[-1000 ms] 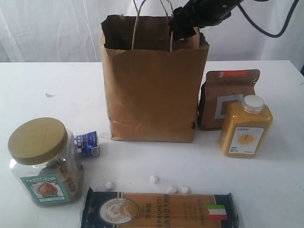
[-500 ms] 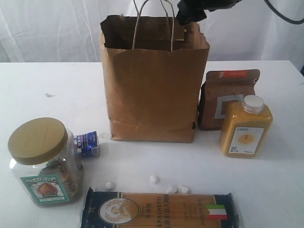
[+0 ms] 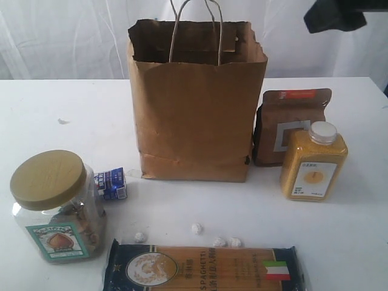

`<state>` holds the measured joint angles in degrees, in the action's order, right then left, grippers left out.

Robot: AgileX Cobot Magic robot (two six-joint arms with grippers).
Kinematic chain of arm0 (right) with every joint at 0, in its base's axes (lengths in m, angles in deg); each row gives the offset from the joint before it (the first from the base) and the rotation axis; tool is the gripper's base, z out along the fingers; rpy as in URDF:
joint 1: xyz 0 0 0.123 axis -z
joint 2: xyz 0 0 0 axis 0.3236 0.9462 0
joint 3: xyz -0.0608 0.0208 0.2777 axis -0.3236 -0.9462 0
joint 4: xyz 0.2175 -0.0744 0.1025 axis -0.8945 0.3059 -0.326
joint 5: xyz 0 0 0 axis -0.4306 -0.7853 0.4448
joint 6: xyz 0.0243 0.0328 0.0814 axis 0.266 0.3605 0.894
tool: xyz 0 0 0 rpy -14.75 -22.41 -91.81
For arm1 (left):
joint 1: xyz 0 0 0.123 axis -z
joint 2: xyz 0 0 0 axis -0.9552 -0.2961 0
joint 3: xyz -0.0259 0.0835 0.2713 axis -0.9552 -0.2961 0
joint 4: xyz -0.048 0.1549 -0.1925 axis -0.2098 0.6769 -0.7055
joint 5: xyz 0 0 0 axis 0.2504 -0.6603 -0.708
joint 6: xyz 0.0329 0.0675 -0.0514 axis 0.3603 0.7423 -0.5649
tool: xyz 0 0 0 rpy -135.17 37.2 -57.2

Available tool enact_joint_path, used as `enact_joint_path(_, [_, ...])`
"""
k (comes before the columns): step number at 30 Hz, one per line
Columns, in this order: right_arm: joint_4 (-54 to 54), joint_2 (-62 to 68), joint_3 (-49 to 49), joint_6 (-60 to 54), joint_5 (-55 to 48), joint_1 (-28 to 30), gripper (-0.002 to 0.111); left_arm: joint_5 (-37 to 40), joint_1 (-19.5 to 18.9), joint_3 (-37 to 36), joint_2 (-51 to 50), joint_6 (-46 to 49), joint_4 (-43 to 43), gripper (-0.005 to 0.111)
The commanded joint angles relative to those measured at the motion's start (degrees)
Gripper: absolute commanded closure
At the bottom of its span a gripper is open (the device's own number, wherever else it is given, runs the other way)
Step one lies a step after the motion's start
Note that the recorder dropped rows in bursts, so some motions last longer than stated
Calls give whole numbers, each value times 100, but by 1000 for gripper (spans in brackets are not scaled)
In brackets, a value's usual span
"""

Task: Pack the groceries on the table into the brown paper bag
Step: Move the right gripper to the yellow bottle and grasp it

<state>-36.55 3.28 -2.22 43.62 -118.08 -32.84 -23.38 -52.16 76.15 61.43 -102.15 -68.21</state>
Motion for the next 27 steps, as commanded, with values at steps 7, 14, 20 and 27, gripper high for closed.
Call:
enact_joint_path(7, [115, -894, -2049, 213, -160, 327, 40, 13, -9, -38, 20, 17, -4, 107])
enact_joint_path(14, [186, -894, -2891, -386, 565, 415, 40, 13, -9, -38, 20, 17, -4, 107])
enact_joint_path(20, [189, -894, -2919, -1749, 880, 483, 40, 13, -9, -38, 20, 17, -4, 107])
enact_joint_path(27, [128, -499, -2777, -2229, 1087, 825, 40, 13, -9, -38, 20, 17, -4, 107])
